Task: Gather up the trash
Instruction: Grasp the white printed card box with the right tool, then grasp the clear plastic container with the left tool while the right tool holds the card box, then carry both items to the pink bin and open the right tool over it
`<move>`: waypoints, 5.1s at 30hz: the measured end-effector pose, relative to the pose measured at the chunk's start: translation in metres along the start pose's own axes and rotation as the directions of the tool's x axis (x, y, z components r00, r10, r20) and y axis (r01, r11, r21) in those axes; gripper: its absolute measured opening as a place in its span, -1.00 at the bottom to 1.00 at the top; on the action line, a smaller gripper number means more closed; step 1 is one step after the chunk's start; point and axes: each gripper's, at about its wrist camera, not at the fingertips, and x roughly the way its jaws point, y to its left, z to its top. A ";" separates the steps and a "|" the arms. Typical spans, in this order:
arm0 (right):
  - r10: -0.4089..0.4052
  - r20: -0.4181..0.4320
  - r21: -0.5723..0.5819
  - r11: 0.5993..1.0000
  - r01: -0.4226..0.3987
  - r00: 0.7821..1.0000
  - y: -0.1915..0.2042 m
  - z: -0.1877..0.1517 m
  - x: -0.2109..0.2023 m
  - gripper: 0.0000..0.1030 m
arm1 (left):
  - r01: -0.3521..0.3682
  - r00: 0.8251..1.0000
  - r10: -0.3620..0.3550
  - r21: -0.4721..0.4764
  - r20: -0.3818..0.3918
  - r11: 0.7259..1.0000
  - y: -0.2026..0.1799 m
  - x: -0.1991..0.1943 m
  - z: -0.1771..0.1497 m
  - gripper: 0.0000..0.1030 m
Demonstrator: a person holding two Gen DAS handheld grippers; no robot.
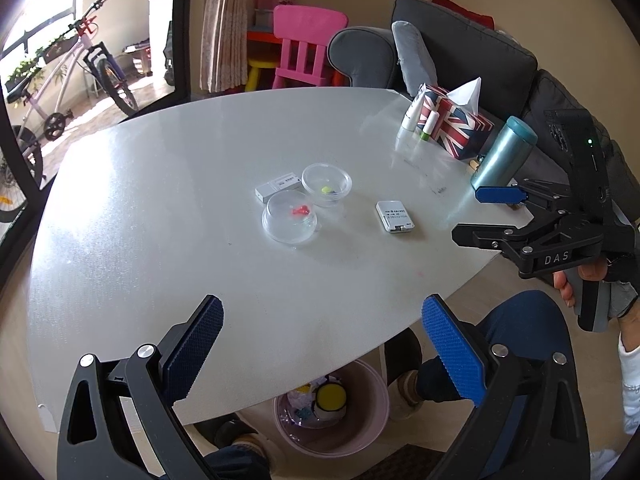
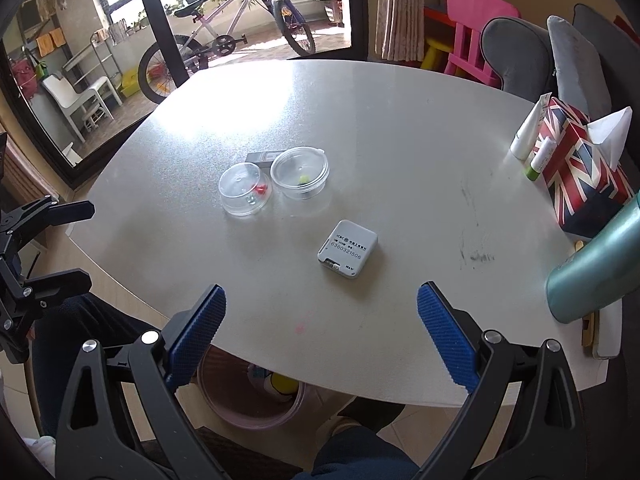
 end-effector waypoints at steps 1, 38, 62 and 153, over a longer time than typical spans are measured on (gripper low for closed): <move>-0.001 -0.004 -0.003 1.000 0.001 1.000 -0.001 0.003 0.003 0.84 | -0.001 1.000 0.001 -0.001 0.001 1.000 0.001 0.001 0.002 0.86; -0.040 -0.153 -0.071 0.997 0.030 0.987 -0.016 0.029 0.098 0.30 | 0.001 1.000 -0.002 -0.032 -0.031 0.999 0.019 0.026 0.020 0.86; -0.029 -0.117 -0.020 0.999 0.027 0.993 -0.019 0.027 0.080 -0.18 | 0.024 0.999 -0.025 -0.026 -0.034 0.999 0.012 0.038 0.030 0.86; 0.102 0.055 -0.133 0.987 -0.094 0.993 0.047 -0.017 -0.036 -0.21 | -0.030 0.999 0.031 0.038 -0.040 0.999 -0.006 -0.003 -0.007 0.03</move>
